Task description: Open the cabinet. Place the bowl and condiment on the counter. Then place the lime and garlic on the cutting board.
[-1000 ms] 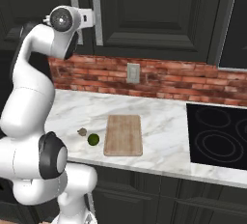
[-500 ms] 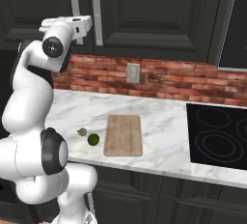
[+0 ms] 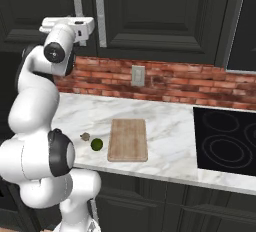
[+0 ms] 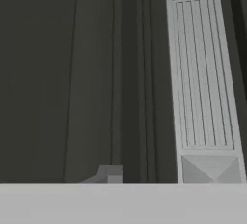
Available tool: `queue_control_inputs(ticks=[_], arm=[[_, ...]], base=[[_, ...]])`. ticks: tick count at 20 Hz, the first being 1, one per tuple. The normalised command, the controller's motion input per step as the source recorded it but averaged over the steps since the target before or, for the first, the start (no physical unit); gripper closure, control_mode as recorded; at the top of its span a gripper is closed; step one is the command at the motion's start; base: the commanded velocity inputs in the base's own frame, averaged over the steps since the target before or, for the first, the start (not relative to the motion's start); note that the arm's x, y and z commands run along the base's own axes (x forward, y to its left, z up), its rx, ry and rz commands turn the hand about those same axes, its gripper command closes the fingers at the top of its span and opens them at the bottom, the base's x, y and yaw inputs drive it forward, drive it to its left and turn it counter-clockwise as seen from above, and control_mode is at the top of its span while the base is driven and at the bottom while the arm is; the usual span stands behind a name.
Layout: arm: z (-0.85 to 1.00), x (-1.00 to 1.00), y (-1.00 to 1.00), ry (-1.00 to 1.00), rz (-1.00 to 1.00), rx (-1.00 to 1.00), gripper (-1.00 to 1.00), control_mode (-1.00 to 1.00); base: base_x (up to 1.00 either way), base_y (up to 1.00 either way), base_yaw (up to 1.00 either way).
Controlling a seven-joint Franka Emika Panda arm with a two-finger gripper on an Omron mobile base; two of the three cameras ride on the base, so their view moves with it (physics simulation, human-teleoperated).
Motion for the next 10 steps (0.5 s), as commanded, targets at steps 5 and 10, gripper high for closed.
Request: queue_control_inputs(ticks=[5,10], arm=[[0.34,0.29,1.0,0.05,0.1,0.0,1.0,-1.0],[0.39,0.15,1.0,0.25,0.2,-0.03,1.0,-1.0]], base=[[0.0,0.0,0.0],[0.0,0.0,0.0]])
